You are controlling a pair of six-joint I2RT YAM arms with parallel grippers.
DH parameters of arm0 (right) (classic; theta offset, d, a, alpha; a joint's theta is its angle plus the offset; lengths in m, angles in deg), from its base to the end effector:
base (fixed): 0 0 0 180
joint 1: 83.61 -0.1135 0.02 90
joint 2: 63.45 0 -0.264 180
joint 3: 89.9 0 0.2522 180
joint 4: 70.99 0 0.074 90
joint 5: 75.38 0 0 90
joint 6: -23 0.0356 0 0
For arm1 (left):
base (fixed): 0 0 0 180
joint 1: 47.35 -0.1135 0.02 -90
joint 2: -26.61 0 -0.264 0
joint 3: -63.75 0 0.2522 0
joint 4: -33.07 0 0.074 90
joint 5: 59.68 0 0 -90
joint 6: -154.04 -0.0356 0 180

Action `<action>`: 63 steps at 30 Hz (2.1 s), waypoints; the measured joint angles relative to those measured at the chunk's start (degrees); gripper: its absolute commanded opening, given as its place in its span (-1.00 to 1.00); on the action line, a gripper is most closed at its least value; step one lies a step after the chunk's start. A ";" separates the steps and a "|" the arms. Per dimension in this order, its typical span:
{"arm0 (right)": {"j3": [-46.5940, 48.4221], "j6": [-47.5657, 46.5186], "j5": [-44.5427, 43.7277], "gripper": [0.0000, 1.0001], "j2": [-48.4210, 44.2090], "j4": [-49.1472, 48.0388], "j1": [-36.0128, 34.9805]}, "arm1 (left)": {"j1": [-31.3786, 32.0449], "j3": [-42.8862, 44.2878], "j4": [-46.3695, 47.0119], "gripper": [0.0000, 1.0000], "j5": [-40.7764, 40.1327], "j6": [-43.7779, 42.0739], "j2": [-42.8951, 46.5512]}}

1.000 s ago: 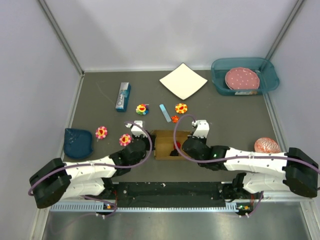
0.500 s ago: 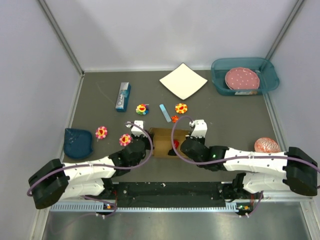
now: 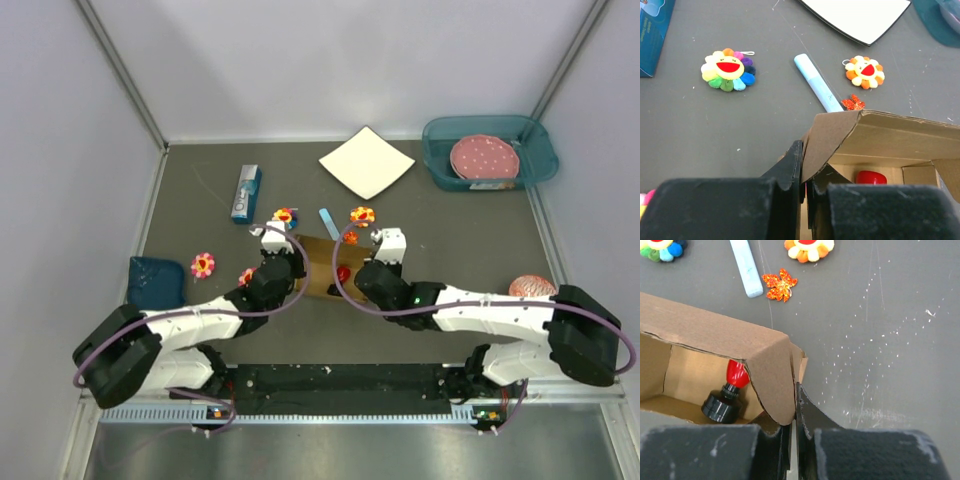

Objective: Fold the paper box

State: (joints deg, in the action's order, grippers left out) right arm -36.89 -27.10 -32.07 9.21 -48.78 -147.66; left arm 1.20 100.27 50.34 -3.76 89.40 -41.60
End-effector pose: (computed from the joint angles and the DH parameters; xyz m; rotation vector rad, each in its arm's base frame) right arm 0.1336 0.2154 0.2150 -0.0416 2.0503 0.1732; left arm 0.1717 -0.1643 0.2004 -0.0556 1.7941 -0.3863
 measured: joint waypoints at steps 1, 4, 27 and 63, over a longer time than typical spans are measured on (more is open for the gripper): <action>0.09 -0.35 0.33 -1.00 0.66 -0.63 0.63 | -0.57 0.37 0.33 -0.96 0.39 -0.02 -0.90; 0.17 -1.01 1.36 -1.00 2.16 -2.67 2.47 | -1.68 1.11 1.68 -0.96 1.49 -0.04 -3.61; 0.79 -1.90 2.21 -1.00 8.31 -9.88 6.10 | -3.69 -0.17 7.67 -1.00 4.55 7.19 -7.89; -3.17 2.80 -1.88 -0.68 8.63 -8.72 1.57 | -3.74 -6.93 13.73 -1.00 8.68 12.90 -4.55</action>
State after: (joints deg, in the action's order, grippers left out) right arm -40.06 -24.30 -33.95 17.85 -57.50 -146.08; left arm -2.53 93.34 64.06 4.92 102.30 -46.14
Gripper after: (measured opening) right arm 0.102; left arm 0.055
